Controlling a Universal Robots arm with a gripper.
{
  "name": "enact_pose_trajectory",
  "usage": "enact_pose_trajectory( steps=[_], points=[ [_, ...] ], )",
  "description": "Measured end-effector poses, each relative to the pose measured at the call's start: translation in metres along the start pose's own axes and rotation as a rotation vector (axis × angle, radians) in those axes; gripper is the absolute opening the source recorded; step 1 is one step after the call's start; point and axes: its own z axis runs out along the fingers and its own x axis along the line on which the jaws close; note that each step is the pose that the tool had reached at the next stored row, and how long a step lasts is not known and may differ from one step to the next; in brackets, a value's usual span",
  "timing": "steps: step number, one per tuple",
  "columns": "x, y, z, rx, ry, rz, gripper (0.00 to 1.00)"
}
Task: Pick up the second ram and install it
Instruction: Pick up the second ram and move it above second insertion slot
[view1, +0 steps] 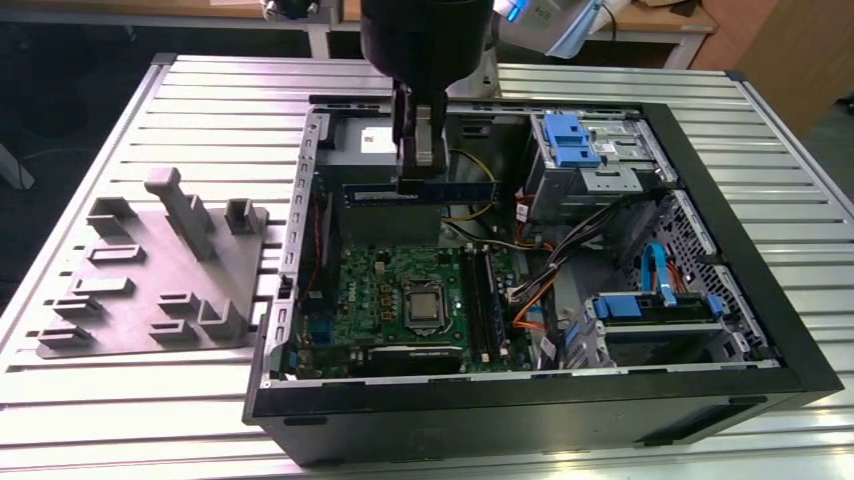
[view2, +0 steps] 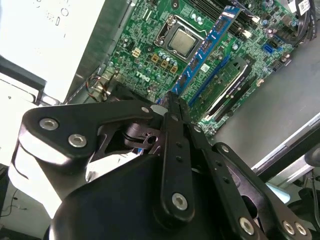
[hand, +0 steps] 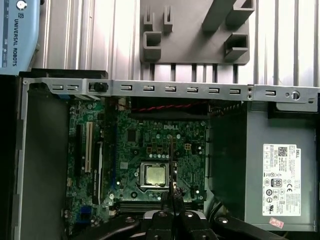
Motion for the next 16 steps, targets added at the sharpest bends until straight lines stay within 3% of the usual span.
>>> enact_pose_trajectory(
  steps=[16],
  points=[
    [0.0007, -0.0084, 0.0195, -0.0001, 0.0001, 0.0, 0.11]
  ],
)
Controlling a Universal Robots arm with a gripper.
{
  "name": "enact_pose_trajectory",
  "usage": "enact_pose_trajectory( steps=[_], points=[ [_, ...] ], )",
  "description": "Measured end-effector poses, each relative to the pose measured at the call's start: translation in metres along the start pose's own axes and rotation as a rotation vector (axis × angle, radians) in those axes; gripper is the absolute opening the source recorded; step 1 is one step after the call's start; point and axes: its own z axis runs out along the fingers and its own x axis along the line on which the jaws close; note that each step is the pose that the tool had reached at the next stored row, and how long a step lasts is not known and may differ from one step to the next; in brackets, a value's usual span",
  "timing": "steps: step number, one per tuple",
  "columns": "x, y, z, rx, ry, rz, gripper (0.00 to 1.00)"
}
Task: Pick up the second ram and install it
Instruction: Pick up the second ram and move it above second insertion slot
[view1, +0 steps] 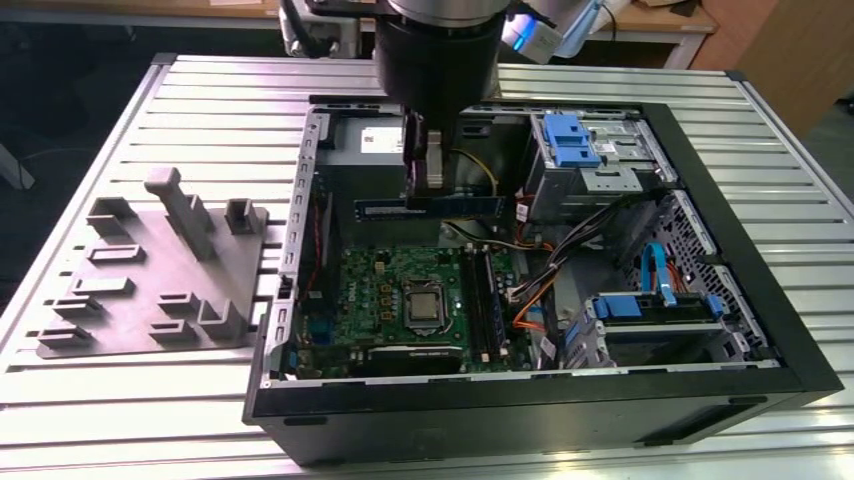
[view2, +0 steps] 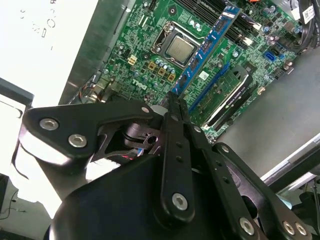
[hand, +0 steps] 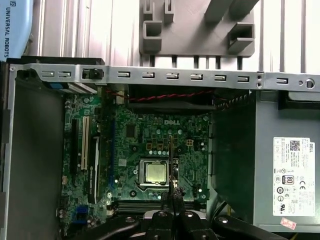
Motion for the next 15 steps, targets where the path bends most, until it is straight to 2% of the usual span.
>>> enact_pose_trajectory(
  steps=[4, 15],
  points=[
    [0.0001, -0.0009, 0.004, 0.0, -0.0001, 0.0, 0.11],
    [0.0007, -0.0019, 0.024, 0.0001, -0.0001, 0.0, 0.11]
  ],
)
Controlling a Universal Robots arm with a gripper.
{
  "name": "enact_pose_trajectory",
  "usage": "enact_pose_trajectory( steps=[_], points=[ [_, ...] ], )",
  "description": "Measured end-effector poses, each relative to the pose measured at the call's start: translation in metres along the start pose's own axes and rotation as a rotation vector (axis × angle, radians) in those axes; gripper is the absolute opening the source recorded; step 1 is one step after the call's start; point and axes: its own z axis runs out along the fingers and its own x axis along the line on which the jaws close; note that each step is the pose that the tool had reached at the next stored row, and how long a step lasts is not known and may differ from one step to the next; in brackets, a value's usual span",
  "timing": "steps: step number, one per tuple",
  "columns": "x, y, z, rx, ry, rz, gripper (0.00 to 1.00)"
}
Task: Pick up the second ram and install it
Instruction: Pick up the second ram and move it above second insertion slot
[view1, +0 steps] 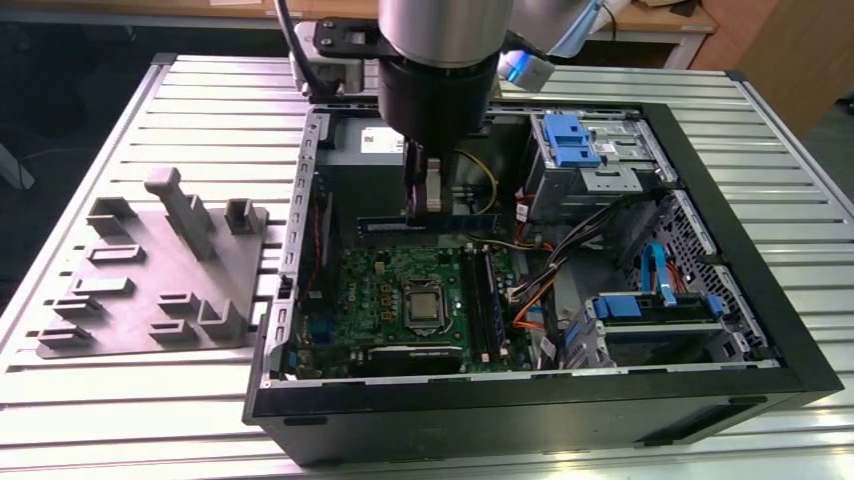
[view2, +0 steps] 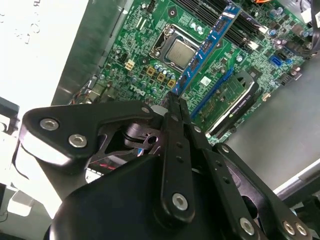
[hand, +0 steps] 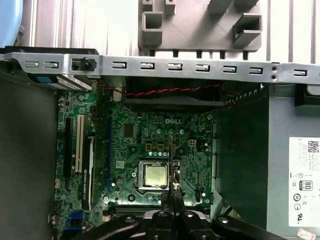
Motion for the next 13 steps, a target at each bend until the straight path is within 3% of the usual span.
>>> enact_pose_trajectory(
  steps=[13],
  points=[
    [0.0006, -0.001, 0.0226, -0.0001, 0.0001, 0.0, 0.11]
  ],
)
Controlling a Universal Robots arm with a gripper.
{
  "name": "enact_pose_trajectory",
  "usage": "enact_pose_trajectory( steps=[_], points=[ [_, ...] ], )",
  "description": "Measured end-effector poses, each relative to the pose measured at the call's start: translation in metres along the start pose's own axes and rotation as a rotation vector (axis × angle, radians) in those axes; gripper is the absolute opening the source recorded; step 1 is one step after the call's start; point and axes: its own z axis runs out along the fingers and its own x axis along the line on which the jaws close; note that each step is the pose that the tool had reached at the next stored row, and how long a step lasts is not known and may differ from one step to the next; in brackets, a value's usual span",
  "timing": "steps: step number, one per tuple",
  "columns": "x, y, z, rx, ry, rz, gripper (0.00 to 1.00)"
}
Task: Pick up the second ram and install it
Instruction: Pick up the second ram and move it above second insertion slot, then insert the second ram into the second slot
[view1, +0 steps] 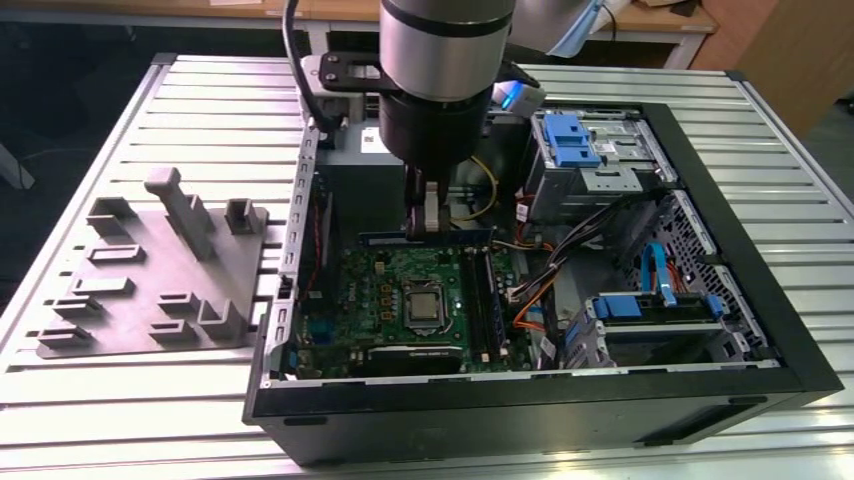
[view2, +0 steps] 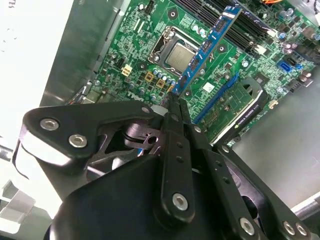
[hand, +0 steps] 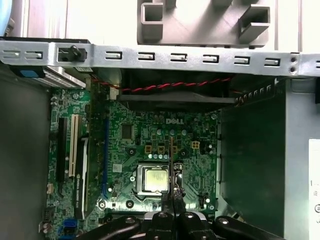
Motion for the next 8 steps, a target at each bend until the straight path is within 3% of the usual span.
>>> enact_pose_trajectory(
  steps=[8],
  points=[
    [0.0002, -0.0002, 0.0055, 0.0, 0.0, 0.0, 0.11]
  ],
)
